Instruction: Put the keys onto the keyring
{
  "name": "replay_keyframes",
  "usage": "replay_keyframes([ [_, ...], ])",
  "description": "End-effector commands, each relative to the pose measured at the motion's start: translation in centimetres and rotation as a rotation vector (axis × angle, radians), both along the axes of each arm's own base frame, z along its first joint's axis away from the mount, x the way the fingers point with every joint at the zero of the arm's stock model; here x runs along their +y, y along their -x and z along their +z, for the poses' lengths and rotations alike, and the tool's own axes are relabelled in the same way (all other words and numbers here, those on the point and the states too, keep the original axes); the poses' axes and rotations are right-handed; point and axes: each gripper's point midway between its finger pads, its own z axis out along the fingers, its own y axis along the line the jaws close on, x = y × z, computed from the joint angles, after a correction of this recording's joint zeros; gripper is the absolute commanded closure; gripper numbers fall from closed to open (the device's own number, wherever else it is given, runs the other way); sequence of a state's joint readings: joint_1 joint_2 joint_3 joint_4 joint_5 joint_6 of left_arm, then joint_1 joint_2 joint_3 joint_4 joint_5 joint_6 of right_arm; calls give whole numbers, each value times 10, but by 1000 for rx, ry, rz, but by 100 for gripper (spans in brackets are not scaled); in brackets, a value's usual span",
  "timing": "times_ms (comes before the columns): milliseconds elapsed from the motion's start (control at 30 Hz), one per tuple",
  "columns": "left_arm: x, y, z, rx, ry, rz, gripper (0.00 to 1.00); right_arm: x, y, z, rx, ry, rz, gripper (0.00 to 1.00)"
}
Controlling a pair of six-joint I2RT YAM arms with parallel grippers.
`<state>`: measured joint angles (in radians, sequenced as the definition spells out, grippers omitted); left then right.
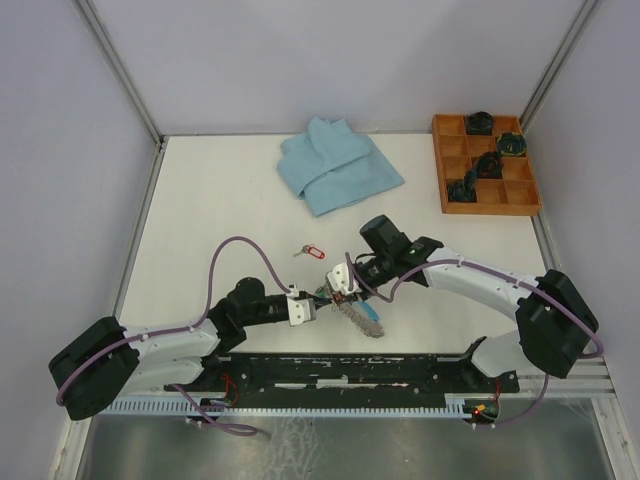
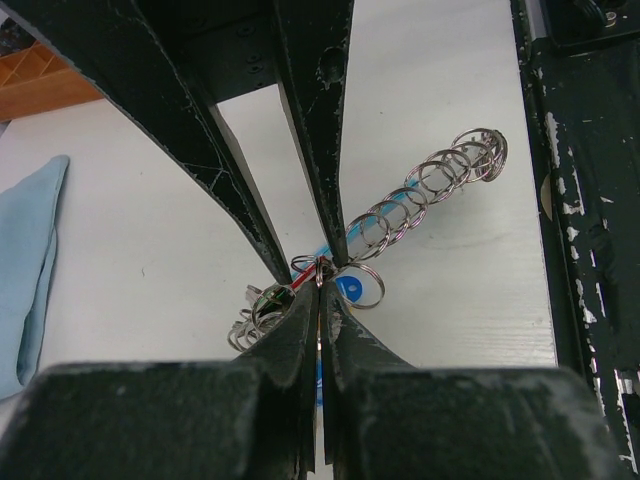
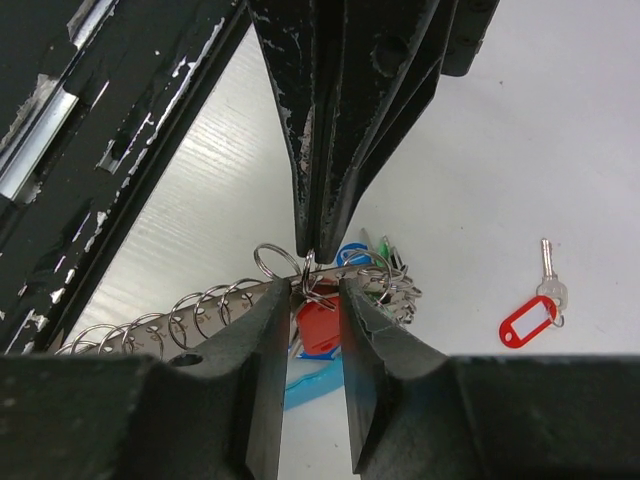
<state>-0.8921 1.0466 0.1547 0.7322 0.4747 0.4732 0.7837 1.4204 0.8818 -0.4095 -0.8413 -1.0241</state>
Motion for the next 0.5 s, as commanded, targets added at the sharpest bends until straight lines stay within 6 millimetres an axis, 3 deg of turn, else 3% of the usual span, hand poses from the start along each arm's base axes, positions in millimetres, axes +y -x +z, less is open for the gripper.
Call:
replay_keyframes([
  [0, -7, -7, 36, -109, 78, -11, 97, 1, -6, 8, -37, 16, -3, 67],
  [367, -5, -8, 37, -109, 80, 1, 97, 1, -7, 10, -15, 30, -21, 77],
  [467, -5, -8, 36, -107, 80, -3, 97, 2, -6, 12, 2, 28, -29, 85],
])
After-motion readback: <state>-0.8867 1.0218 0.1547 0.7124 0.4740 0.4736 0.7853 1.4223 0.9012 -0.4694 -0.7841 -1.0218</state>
